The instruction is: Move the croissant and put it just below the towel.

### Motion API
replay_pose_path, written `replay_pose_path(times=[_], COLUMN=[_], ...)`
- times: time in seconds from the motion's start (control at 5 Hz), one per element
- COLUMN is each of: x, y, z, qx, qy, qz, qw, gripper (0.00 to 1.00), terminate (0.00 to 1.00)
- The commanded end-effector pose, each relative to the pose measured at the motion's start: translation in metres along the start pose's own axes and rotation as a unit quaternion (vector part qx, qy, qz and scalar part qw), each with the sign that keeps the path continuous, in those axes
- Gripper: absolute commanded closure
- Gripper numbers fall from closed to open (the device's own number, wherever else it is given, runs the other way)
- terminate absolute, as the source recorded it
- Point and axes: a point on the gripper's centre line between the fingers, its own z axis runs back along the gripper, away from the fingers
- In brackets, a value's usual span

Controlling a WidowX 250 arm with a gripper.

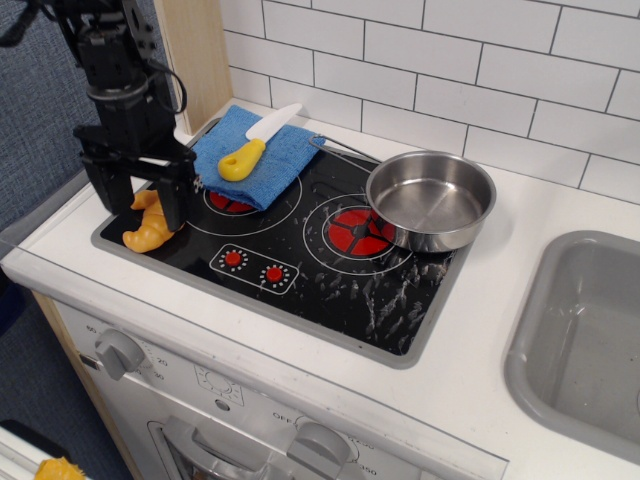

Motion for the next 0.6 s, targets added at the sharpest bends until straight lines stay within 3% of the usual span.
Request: replay_pose_path(times=[0.0,0.2,0.4], x=[-0.0061,-0.0061,-0.0061], y=[0.0034,0.0034,0.0034], z=[0.0256,0.0256,0.0256], qx=[0.02,0.02,0.02], qy=[-0.028,-0.028,-0.028], qz=[-0.023,-0.023,-0.023], qw=[0.9991,0.9991,0.9991], gripper=[0.0,0.0,0.0], terminate=[0.0,0.0,1.0])
